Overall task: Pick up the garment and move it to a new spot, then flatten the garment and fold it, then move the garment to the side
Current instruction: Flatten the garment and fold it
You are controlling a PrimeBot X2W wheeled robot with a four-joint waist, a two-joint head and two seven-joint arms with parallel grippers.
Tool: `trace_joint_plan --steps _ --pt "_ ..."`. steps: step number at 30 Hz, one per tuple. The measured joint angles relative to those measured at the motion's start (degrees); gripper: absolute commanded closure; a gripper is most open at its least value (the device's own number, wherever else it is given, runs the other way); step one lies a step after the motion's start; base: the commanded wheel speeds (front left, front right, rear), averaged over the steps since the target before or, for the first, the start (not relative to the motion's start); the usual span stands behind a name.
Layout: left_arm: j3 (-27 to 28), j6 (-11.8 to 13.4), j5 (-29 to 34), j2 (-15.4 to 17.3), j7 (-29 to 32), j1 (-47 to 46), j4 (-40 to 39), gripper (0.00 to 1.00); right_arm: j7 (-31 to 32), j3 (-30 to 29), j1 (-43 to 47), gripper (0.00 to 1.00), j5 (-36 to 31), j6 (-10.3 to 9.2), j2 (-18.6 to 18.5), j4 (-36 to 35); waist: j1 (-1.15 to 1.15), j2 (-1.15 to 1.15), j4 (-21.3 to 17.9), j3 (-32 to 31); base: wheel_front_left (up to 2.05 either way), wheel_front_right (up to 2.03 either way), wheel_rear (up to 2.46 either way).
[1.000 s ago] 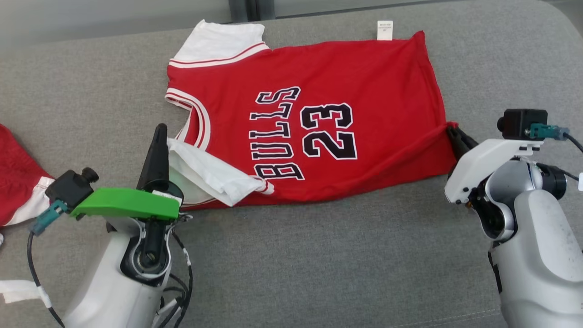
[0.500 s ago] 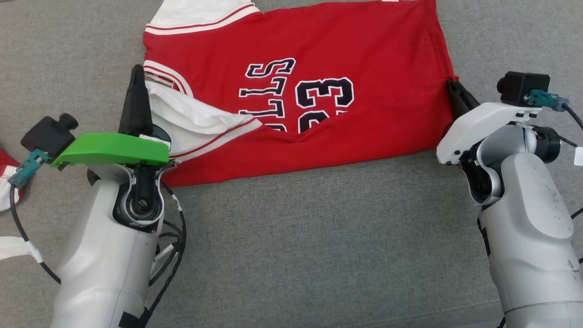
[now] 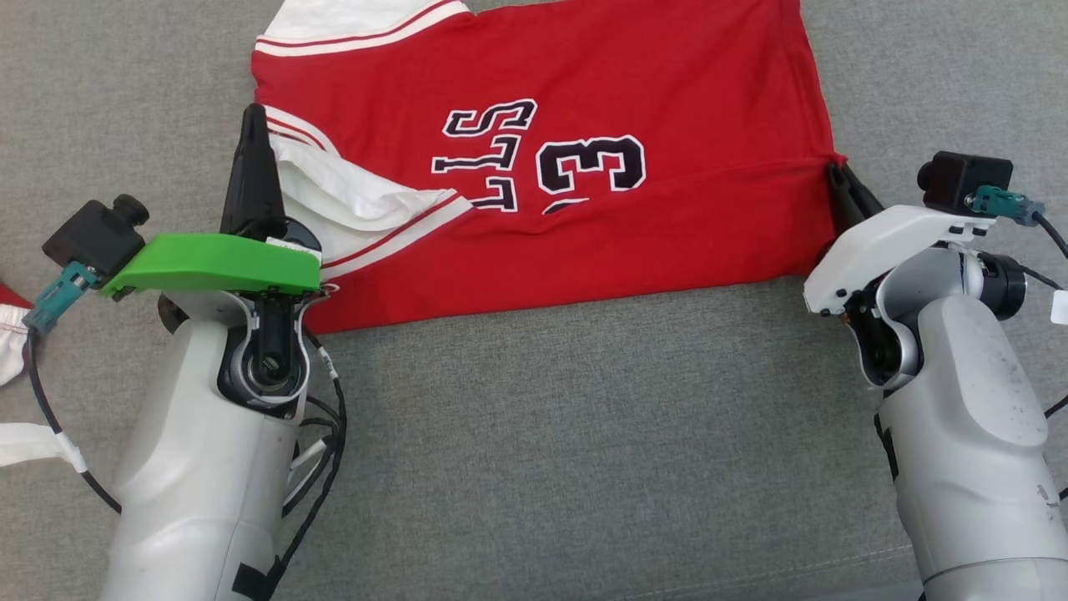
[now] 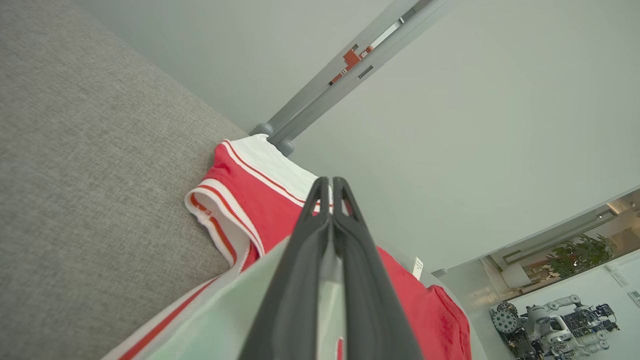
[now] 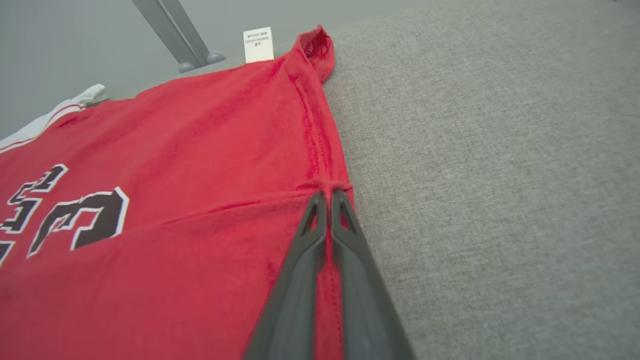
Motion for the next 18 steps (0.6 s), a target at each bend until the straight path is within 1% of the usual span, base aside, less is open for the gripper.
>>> trace_joint_plan --steps 1,2,6,10,13,15,18 --pt "-0.03 0.00 0.56 -0.07 -0.01 -0.14 0.26 0.70 0.10 0.01 -0.02 0.00 0.07 0.00 0.00 0.40 0.00 0.00 -0.02 -0.04 0.00 0.00 0.00" --pt "0.16 0.00 1.01 -0.07 0.00 -0.27 0.58 0.00 -0.03 0.13 -0.03 0.00 0.13 0.00 0.04 0.60 0.00 0.00 -0.04 -0.11 0.00 0.00 0.00" --pt "2.29 0.00 3.59 -0.25 0.00 -0.30 1.43 0.00 -1.31 0.86 -0.35 0.00 1.29 0.00 0.08 1.12 0.00 0.00 0.04 -0.64 0.00 0.00 0.00" --pt "4.24 0.00 7.88 -0.60 -0.01 0.24 1.12 0.00 -2.15 1.68 -0.36 0.00 3.80 0.00 0.12 1.30 0.00 0.00 0.40 -1.77 0.00 0.00 0.00" --pt "6.17 0.01 14.22 -0.12 0.00 2.97 1.04 0.00 -2.34 1.57 0.33 0.00 4.59 0.00 0.15 0.53 0.00 0.00 0.67 -3.08 0.00 0.00 0.00" --pt "6.71 0.46 19.42 0.20 -0.01 5.89 1.24 0.00 -1.82 0.21 2.13 0.00 4.15 0.01 0.23 -0.52 0.00 0.00 0.87 -4.19 0.00 0.00 0.00" --pt "4.17 1.81 27.29 0.75 0.00 10.46 1.60 0.00 0.42 -2.66 5.75 0.00 0.38 0.00 0.11 -1.78 0.00 0.00 1.11 -5.83 0.00 0.00 0.00"
